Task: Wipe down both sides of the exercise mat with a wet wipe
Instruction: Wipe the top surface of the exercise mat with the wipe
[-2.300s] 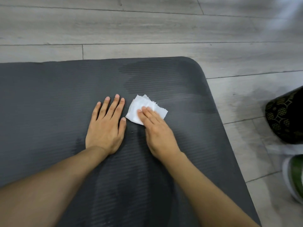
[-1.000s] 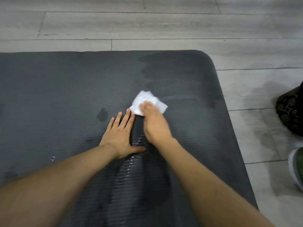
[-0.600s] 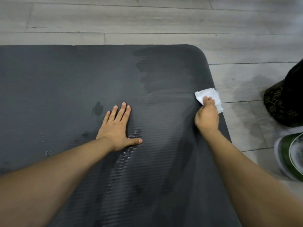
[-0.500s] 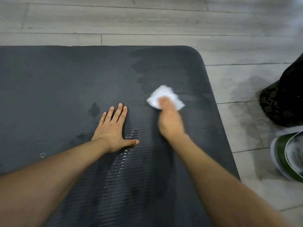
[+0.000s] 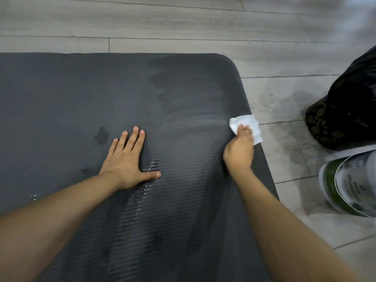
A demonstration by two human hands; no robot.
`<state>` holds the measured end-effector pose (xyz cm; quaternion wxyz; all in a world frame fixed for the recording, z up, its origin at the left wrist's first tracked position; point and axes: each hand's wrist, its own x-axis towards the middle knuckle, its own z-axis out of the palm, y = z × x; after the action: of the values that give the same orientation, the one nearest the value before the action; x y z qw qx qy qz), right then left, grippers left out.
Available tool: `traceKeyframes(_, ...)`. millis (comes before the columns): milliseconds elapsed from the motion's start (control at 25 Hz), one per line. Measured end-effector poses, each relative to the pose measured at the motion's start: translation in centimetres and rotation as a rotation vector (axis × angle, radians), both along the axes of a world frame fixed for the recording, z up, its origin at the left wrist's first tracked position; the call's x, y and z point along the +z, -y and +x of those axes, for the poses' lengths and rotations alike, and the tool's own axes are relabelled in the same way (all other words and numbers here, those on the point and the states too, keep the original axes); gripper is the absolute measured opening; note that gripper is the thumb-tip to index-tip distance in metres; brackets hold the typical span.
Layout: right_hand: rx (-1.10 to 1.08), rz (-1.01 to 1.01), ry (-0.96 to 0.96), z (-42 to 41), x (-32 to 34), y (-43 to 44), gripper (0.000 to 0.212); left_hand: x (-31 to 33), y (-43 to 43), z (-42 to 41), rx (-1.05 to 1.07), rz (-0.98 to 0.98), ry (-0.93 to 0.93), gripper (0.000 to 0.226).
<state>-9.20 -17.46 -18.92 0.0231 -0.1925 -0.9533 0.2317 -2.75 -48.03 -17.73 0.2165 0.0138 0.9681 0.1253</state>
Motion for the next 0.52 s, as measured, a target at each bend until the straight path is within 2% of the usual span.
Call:
traceKeyframes(80, 0.253, -0.036, 0.005, 2.5, 0.7, 6.3, 0.044, 0.0, 0.0, 0.0, 0.002, 0.001, 0.006, 0.138)
traceKeyframes(160, 0.782, -0.019, -0.059, 6.7, 0.4, 11.6, 0.052, 0.1, 0.2, 0.1, 0.007, 0.012, 0.007, 0.142)
traceKeyframes(200, 0.936, 0.027, -0.068, 7.6, 0.0, 12.0, 0.056, 0.1, 0.3, 0.1, 0.005, 0.014, 0.008, 0.142)
traceKeyframes(240, 0.961, 0.048, -0.077, 7.0, -0.5, 10.5, 0.056, 0.1, 0.3, 0.1, 0.001, 0.014, 0.006, 0.143)
traceKeyframes(320, 0.643, 0.036, -0.084, 4.5, -1.4, 4.6, 0.053, 0.1, 0.3, 0.1, -0.005, 0.01, 0.005, 0.144)
traceKeyframes(400, 0.29, 0.062, -0.011, 3.1, -1.0, -2.6, 0.055, 0.1, 0.3, 0.2, -0.003, 0.015, 0.003, 0.143)
traceKeyframes(520, 0.125, 0.081, 0.011, 2.7, -0.8, -5.1, 0.056, 0.3, 0.1, 0.2, -0.004, 0.009, 0.013, 0.145)
